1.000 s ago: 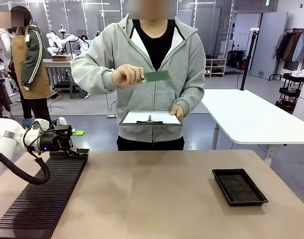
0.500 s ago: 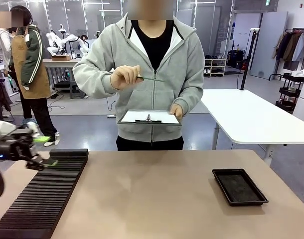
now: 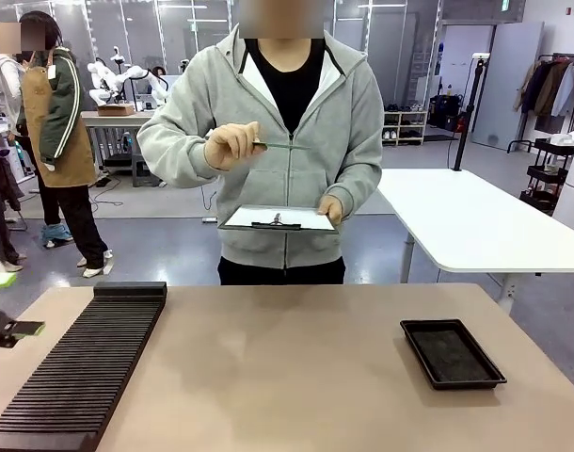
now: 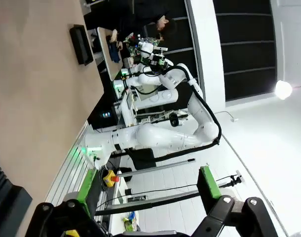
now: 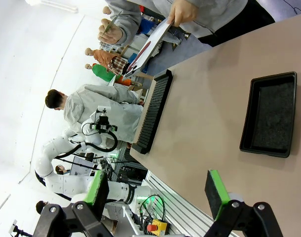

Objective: Inspect the PCB.
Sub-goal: Pick up the Blank PCB that the human is holding.

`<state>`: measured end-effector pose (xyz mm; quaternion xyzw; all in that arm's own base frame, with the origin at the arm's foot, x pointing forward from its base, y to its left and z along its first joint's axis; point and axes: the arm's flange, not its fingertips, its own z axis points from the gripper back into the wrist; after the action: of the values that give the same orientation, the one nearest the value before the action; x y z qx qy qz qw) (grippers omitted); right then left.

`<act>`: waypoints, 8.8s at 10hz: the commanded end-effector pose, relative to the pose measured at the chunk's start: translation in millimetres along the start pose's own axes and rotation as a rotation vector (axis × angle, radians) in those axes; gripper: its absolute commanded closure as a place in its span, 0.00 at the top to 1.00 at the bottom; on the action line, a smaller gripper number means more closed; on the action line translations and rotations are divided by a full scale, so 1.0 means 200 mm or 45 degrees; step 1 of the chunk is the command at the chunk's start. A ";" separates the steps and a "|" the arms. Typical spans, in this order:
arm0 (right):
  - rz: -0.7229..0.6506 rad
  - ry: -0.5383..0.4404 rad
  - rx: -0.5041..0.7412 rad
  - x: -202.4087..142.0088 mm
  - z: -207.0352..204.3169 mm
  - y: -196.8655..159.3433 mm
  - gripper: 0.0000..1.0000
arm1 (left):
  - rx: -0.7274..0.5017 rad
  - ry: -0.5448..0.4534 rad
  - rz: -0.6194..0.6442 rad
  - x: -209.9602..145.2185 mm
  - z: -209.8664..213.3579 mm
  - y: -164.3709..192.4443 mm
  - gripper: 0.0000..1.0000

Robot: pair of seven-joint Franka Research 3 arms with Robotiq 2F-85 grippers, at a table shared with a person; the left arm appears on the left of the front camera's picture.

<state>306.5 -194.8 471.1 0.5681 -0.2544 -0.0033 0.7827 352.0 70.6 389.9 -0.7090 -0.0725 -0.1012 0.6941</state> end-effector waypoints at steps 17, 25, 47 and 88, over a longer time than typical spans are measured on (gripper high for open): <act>0.007 -0.004 0.007 0.00 0.00 0.01 1.00 | -0.001 -0.068 -0.057 -0.15 0.02 -0.06 1.00; 0.007 -0.004 0.007 0.00 0.00 0.01 1.00 | -0.001 -0.068 -0.057 -0.15 0.02 -0.06 1.00; -0.109 0.048 -0.150 0.10 -0.40 0.13 1.00 | -0.001 -0.068 -0.057 -0.15 0.02 -0.06 1.00; -0.633 0.458 0.220 0.12 -1.79 0.34 0.00 | -0.001 -0.068 -0.057 -0.15 0.02 -0.06 1.00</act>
<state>452.9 137.3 459.8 0.6689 0.0346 -0.0741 0.7388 318.8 75.3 393.7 -0.7109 -0.1075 -0.0961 0.6883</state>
